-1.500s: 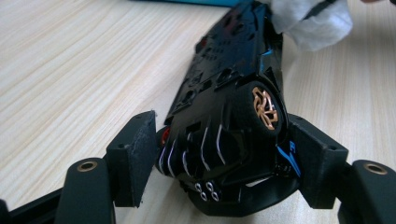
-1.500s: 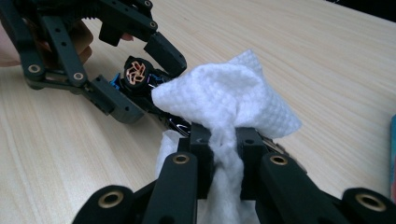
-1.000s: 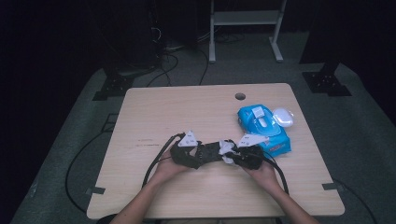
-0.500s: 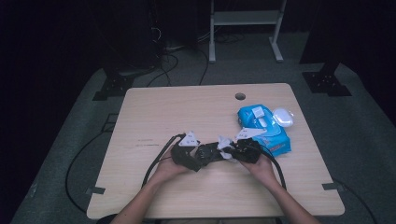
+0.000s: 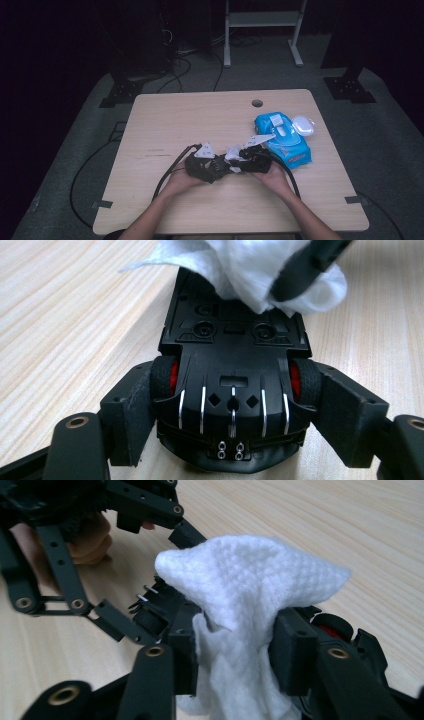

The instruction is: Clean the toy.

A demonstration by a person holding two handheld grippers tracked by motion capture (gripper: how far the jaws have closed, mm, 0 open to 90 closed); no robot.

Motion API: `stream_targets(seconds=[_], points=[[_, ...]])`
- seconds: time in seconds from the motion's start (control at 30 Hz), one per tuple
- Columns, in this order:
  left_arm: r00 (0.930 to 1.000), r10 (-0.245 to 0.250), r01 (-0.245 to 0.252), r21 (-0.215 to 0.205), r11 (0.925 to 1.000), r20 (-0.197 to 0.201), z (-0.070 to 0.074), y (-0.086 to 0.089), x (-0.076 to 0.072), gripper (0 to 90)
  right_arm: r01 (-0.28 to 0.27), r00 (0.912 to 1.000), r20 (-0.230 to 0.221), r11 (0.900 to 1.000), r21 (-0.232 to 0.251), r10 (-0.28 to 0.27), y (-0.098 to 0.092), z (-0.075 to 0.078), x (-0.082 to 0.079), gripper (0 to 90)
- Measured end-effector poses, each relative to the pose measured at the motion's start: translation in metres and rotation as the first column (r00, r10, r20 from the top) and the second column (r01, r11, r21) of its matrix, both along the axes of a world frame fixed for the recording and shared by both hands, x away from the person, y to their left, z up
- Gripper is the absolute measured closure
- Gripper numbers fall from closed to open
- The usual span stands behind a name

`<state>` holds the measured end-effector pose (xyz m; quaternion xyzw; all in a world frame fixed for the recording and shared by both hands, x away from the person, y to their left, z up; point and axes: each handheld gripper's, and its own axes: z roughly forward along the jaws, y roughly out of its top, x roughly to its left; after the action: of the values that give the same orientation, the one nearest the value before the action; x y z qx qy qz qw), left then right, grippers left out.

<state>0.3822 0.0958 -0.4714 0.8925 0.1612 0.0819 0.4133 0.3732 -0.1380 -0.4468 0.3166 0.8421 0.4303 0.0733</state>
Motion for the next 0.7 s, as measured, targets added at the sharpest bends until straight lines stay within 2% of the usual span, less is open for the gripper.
stream_targets(seconds=[0.07,0.27,0.33,0.43,0.5,0.7], points=[[1.0,0.001,-0.001,0.002,1.0,0.0,0.0,0.0,0.0,24.2,0.004,0.9999,0.014,1.0,-0.005,-0.004,-0.003,0.003,-0.002,52.2],[1.0,0.002,-0.002,0.002,1.0,0.009,0.001,-0.001,-0.001,24.3,-0.005,0.9998,0.021,1.0,-0.015,0.006,-0.01,0.009,-0.005,49.3],[1.0,0.004,-0.004,-0.002,1.0,0.006,0.001,-0.001,-0.001,24.3,0.004,0.9993,0.036,1.0,-0.013,-0.004,-0.011,0.01,-0.006,54.7],[1.0,0.007,-0.007,0.0,1.0,-0.004,0.0,0.0,0.0,24.1,0.011,0.9993,0.035,1.0,-0.005,-0.011,-0.009,0.007,-0.006,64.4],[0.9999,0.01,-0.01,0.001,0.9999,-0.011,-0.001,0.0,0.0,23.1,0.006,0.9992,0.039,1.0,-0.017,-0.006,-0.005,0.003,-0.006,72.9],[0.9998,0.005,-0.005,0.018,0.9998,-0.018,-0.002,0.002,-0.001,19.6,0.011,0.9994,0.034,0.999,-0.041,-0.009,-0.003,-0.003,-0.006,78.5]])
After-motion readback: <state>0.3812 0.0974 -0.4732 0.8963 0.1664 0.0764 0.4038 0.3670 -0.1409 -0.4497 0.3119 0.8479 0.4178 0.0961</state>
